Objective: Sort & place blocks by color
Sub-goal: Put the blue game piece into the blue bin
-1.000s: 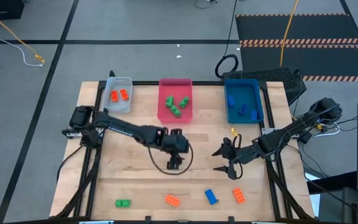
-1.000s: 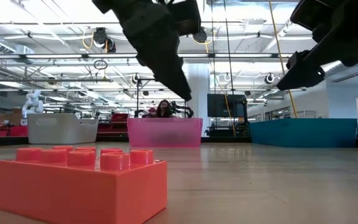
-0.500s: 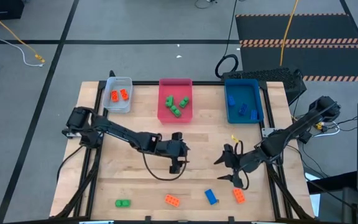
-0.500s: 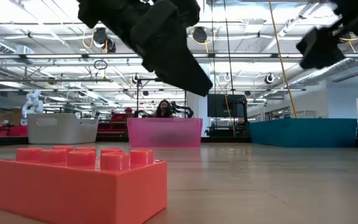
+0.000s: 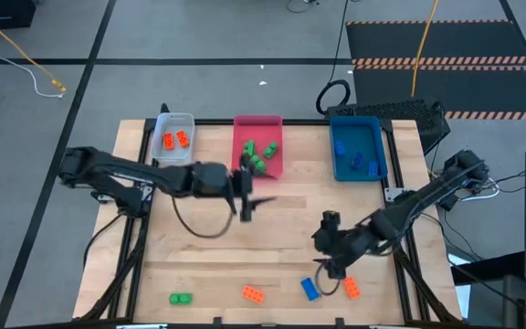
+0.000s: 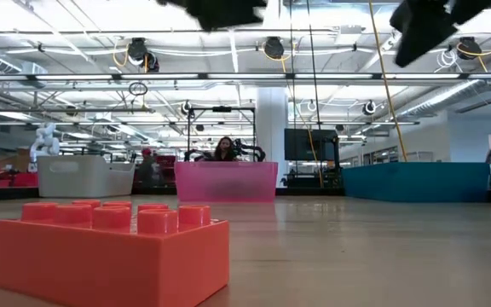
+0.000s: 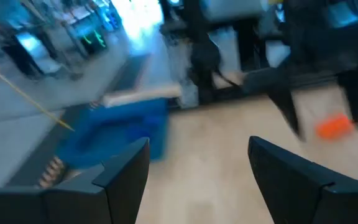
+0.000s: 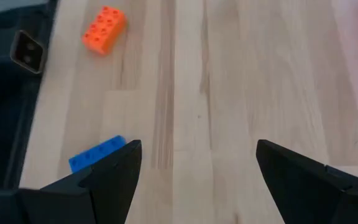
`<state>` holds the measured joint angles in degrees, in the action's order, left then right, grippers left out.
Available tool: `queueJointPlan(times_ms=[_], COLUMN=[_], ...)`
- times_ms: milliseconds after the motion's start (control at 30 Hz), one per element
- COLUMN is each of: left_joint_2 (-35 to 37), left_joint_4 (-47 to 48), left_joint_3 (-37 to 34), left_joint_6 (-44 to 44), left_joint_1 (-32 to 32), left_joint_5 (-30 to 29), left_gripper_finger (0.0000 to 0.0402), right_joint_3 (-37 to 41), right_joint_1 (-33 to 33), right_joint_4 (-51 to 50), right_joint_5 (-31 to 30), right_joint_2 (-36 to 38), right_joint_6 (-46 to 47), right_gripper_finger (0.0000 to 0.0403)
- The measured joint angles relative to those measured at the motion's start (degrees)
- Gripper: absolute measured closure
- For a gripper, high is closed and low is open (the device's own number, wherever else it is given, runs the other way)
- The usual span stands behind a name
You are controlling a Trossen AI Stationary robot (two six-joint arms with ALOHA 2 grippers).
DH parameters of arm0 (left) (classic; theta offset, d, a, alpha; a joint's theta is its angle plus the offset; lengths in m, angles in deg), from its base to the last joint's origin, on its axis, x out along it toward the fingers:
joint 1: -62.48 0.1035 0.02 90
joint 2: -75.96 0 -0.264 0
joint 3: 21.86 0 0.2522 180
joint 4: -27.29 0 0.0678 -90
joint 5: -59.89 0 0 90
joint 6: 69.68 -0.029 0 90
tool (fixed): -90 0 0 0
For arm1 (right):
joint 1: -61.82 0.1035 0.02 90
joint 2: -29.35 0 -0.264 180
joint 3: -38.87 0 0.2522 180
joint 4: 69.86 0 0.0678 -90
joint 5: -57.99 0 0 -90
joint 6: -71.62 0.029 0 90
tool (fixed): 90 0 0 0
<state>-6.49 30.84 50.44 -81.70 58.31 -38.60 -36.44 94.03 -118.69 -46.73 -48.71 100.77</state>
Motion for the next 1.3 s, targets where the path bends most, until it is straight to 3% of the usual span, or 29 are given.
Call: queueJointPlan(times_ms=[233,400,567,767,900,1033,1300], left_joint_2=[7.4,7.7,7.6,9.6,11.1,11.8,11.9], left_joint_4=[2.2,5.6,10.0,9.6,10.2,13.1,20.1], left_joint_3=[-0.2,-0.2,-0.2,-0.2,-0.2,-0.2,-0.2], left_joint_6=[3.1,5.7,4.8,1.7,1.6,3.0,6.7], left_joint_1=[4.3,4.7,4.9,5.0,4.9,4.8,3.6], left_joint_5=[-0.1,-0.1,-0.1,-0.2,-0.2,-0.3,-0.3], left_gripper_finger=[0.0128,0.0128,0.0128,0.0128,0.0128,0.0128,0.0128], right_joint_3=[-12.9,-15.9,-16.0,-16.0,-14.2,-10.8,-10.0], right_joint_1=[-0.3,-0.2,-0.2,-0.3,0.9,2.6,4.3], right_joint_4=[-15.5,-15.3,-12.7,-11.8,-5.0,3.1,2.1], right_joint_5=[7.4,15.6,19.2,19.4,18.7,16.2,19.2], right_joint_2=[-13.2,-17.7,-18.4,-18.5,-18.5,-19.2,-24.0], right_joint_6=[5.7,13.5,25.1,43.9,53.3,58.1,60.2], right_gripper_finger=[0.0090,0.0090,0.0090,0.0090,0.0090,0.0090,0.0109])
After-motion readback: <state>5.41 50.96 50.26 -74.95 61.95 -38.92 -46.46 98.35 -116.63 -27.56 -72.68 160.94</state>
